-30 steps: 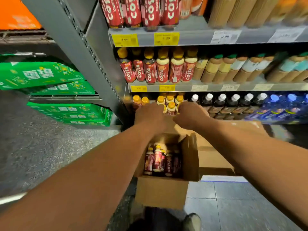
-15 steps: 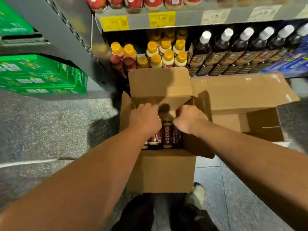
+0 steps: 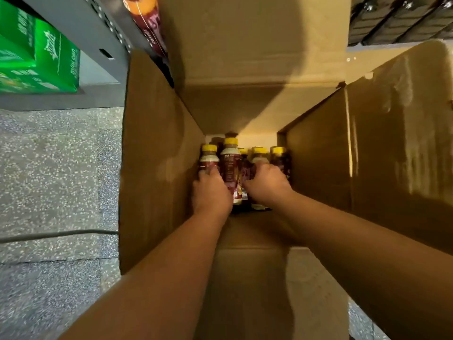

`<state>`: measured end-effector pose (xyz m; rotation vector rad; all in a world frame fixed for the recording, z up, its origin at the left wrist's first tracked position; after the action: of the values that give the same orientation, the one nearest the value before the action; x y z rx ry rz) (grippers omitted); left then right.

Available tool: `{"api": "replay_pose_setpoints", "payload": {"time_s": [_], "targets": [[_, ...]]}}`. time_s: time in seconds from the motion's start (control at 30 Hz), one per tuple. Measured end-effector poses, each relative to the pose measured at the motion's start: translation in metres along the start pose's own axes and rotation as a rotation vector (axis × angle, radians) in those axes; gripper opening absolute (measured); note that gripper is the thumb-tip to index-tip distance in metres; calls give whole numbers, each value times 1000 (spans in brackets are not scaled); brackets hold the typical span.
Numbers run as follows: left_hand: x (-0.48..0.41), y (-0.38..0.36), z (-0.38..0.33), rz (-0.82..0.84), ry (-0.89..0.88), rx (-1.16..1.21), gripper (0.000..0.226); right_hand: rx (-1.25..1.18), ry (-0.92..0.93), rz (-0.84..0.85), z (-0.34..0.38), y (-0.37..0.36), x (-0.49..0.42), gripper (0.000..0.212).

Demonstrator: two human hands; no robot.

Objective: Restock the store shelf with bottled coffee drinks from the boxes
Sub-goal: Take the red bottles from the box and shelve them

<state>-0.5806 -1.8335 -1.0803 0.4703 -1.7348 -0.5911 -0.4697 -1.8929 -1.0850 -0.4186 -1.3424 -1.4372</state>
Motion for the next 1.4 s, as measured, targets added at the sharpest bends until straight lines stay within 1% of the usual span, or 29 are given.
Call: {"api": "replay_pose_setpoints", "payload": {"time_s": [0.1, 0.2, 0.3, 0.37, 0.47, 0.57, 0.63, 0.67, 0.7, 0.77, 0.8, 0.83, 0.93, 0.97, 1.0, 1.07, 1.17, 1.27, 1.4], "targets": [[-23, -15, 12, 13, 61, 53, 66, -27, 6, 51, -2, -23, -26, 43], [-40, -25, 22, -14, 81, 75, 57, -99, -11, 116, -4, -45, -42, 46], [-53, -34, 28, -33, 169, 162, 50, -216, -70, 139, -7, -56, -56, 48], [-59, -37, 28, -47, 209, 180, 56, -286, -88, 169, -7, -61, -64, 52], [-63, -40, 28, -69, 222, 142, 67, -410, -128, 219, -9, -67, -70, 59], [-62, -46, 28, -67, 236, 132, 68, -459, -166, 229, -15, -68, -71, 54], [-61, -49, 28, -64, 228, 140, 68, -448, -187, 235, -21, -64, -70, 47], [-60, -50, 28, -68, 217, 165, 66, -442, -188, 234, -24, -62, -70, 47], [-60, -49, 29, -72, 205, 203, 65, -431, -187, 224, -28, -59, -70, 51], [-63, -50, 30, -53, 179, 295, 66, -383, -185, 186, -37, -54, -72, 66], [-65, -51, 31, -22, 170, 349, 67, -367, -184, 178, -42, -52, -72, 72], [-67, -53, 33, 20, 165, 401, 68, -372, -181, 178, -45, -52, -73, 73], [-70, -57, 33, 117, 146, 434, 77, -480, -207, 191, -55, -53, -74, 64], [-70, -57, 31, 127, 139, 410, 74, -522, -215, 196, -57, -53, -73, 61], [-69, -56, 29, 129, 131, 390, 66, -554, -219, 199, -58, -52, -72, 58], [-64, -54, 25, 129, 121, 401, 54, -597, -214, 191, -58, -50, -68, 54], [-50, -45, 15, 135, 105, 468, 56, -652, -192, 170, -54, -39, -53, 57], [-27, -24, 0, 104, 40, 507, 58, -704, -161, 151, -46, -17, -27, 56], [13, 17, -21, 71, -43, 601, 55, -742, -97, 63, -30, 27, 15, 61]]}}
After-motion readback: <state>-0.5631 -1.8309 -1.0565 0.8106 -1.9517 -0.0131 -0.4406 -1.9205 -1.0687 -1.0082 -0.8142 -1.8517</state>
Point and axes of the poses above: each hand's wrist, its own x-axis away from the middle knuckle, its own y-axis out of the back of the hand, z = x × y, the point moved 5 cm from there along -x, towards the middle knuckle, and after that the axes turned 6 degrees about z, right-handed, at the moved point
